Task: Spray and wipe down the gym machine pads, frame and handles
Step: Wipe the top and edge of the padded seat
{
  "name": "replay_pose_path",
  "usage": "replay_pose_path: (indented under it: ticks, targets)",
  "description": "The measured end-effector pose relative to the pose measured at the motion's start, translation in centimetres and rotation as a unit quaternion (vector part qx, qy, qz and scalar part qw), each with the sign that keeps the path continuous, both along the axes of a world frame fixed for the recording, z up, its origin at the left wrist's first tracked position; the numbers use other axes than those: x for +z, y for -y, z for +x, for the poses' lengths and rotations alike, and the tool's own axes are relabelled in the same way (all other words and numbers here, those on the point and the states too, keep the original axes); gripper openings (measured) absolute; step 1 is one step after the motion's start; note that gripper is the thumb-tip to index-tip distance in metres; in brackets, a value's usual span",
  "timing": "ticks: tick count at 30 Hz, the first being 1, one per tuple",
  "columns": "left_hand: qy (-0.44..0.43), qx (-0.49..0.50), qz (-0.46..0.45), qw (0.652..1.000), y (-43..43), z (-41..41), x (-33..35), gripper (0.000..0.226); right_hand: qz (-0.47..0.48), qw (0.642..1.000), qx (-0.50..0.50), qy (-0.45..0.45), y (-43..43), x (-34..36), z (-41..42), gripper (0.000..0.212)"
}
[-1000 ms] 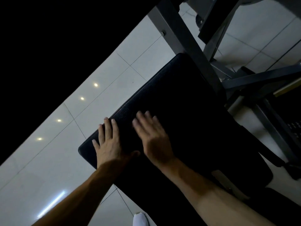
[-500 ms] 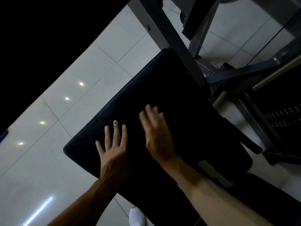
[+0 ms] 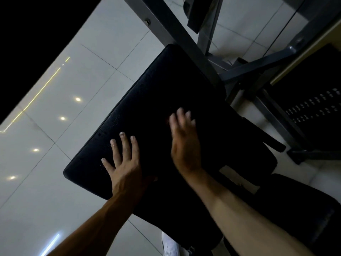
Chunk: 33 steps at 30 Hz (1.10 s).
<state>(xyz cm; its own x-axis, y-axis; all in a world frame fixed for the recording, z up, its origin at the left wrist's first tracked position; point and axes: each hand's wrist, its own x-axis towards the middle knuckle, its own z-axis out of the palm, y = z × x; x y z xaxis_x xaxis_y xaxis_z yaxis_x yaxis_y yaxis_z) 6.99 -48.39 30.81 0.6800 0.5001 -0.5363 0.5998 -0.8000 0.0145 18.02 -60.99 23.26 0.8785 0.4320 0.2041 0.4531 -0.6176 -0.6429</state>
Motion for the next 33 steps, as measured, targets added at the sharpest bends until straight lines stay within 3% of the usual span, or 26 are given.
replay_pose_path:
  ticks: [3,5,7,9,11,13,15,18,21,23,25,28,30,33]
  targets:
    - [0.005,-0.004,-0.009,1.000,0.1,-0.1,0.1,0.142,-0.023,0.977,0.199,0.069,1.5,-0.6,-5.7,0.053]
    - [0.013,-0.010,-0.006,1.000,0.1,-0.1,0.0,0.144,-0.041,0.955,0.269,0.122,3.4,-1.3,-3.3,0.051]
    - [0.011,-0.012,0.001,1.000,-0.1,-0.2,-0.2,0.148,-0.053,0.967,0.217,0.120,4.5,-1.9,0.8,0.060]
    - [0.019,-0.017,-0.001,1.000,-0.2,-0.4,-0.5,0.149,-0.042,0.995,0.069,0.050,6.1,-2.0,4.4,0.056]
    - [0.036,-0.028,0.000,0.999,-0.4,-0.7,-0.7,0.149,-0.011,0.998,-0.064,-0.020,6.7,-1.5,6.1,0.052]
    - [0.047,-0.033,0.003,0.998,-0.4,-0.8,-0.7,0.149,0.004,0.992,-0.117,-0.045,5.1,-1.2,4.2,0.054]
    - [0.055,-0.040,0.014,0.998,-0.1,-1.1,-0.8,0.146,0.002,0.996,-0.091,-0.027,3.3,-1.1,-0.6,0.059]
    - [0.068,-0.088,0.009,0.994,1.9,-2.1,-1.1,0.136,-0.010,0.996,0.075,0.042,3.4,-2.1,-7.3,0.061]
    - [0.044,-0.136,-0.007,0.990,3.8,-3.2,-2.0,0.139,-0.044,0.969,0.209,0.120,6.5,-3.3,-5.5,0.056]
    - [0.016,-0.144,0.002,0.989,3.9,-3.3,-2.4,0.148,-0.061,0.979,0.164,0.104,8.7,-3.7,-1.9,0.059]
    - [0.011,-0.151,0.008,0.988,3.9,-3.3,-2.7,0.150,-0.053,0.998,0.018,0.025,11.6,-3.8,1.7,0.063]
    - [0.011,-0.154,0.009,0.988,4.0,-3.3,-2.8,0.148,-0.012,0.983,-0.163,-0.088,12.4,-3.3,3.4,0.064]
    - [0.007,-0.153,0.019,0.988,4.3,-3.2,-2.8,0.148,0.001,0.977,-0.184,-0.105,9.9,-2.8,0.6,0.064]
    - [-0.003,-0.152,0.030,0.988,4.6,-2.9,-2.7,0.150,0.004,0.991,-0.108,-0.073,7.1,-2.5,-7.6,0.067]
